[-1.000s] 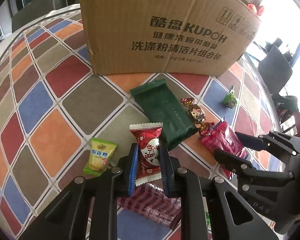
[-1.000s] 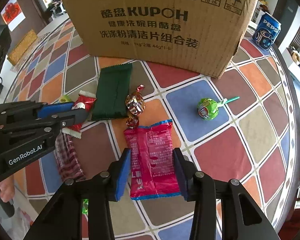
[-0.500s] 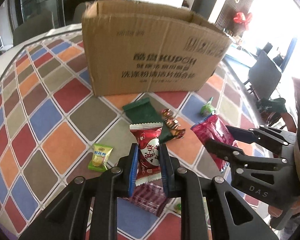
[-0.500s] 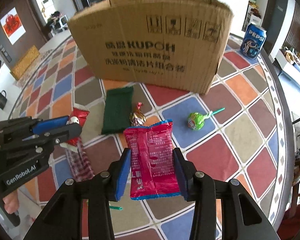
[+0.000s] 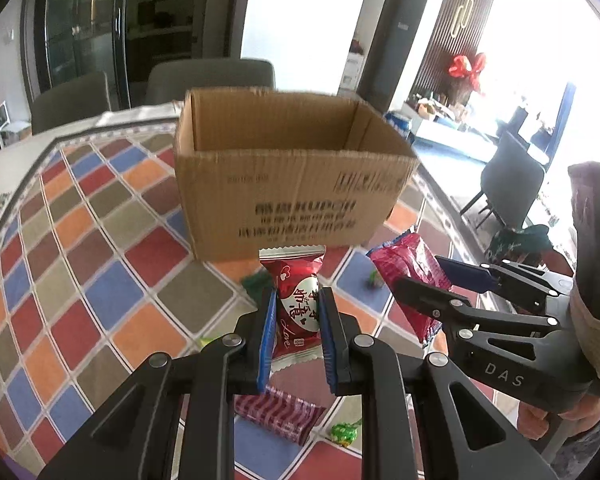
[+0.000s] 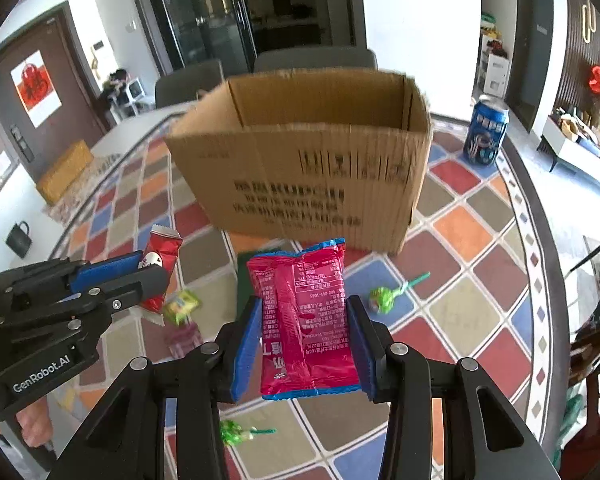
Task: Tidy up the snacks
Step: 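Grasp pink wafer pack with right while left grasps red-white candy bar, then carry pink pack and candy bar over the box and open both grippers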
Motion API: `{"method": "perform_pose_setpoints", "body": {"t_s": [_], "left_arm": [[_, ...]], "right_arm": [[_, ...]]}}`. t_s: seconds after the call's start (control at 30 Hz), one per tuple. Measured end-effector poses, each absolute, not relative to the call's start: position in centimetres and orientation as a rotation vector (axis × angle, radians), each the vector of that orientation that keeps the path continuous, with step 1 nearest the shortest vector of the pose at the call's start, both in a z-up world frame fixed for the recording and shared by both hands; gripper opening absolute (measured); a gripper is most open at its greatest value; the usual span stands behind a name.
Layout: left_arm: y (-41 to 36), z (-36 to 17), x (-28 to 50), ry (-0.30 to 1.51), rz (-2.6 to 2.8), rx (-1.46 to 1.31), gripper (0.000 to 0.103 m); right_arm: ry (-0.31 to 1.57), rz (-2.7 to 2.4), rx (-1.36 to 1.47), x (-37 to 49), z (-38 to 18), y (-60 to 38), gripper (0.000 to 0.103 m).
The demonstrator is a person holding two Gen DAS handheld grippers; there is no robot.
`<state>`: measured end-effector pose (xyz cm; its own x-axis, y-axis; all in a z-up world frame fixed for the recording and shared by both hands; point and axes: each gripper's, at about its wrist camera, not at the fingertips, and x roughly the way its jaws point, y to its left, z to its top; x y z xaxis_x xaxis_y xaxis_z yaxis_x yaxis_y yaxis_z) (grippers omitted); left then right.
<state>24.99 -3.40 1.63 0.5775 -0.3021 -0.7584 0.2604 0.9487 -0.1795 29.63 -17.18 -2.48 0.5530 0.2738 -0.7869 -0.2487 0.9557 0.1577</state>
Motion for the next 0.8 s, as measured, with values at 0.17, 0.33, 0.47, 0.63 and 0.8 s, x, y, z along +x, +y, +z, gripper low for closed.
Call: {"method": "perform_pose_setpoints", "body": {"t_s": [0.17, 0.33, 0.47, 0.63, 0.8], "left_arm": [[-3.2, 3.6, 25.2, 0.845, -0.333, -0.052, 0.021], [-3.2, 5.1, 25.8, 0.804, -0.338, -0.065, 0.021], [-3.1, 6.1, 26.4, 0.777, -0.339, -0.073, 0.021], [-3.2, 7.1, 27.4, 0.753, -0.337, -0.083, 0.021], [-3.2, 7.8, 28.4, 0.740, -0.334, -0.089, 0.021]], "right_arm": [[0.889, 0.316, 0.046, 29.7, -0.8, -17.1, 0.043], [0.848, 0.321, 0.064, 29.9, 0.9, -17.1, 0.043], [0.814, 0.324, 0.077, 30.4, 2.1, -17.1, 0.043], [0.777, 0.321, 0.089, 31.1, 3.6, -17.2, 0.043], [0.756, 0.316, 0.106, 32.0, 4.3, -17.4, 0.043]]}}
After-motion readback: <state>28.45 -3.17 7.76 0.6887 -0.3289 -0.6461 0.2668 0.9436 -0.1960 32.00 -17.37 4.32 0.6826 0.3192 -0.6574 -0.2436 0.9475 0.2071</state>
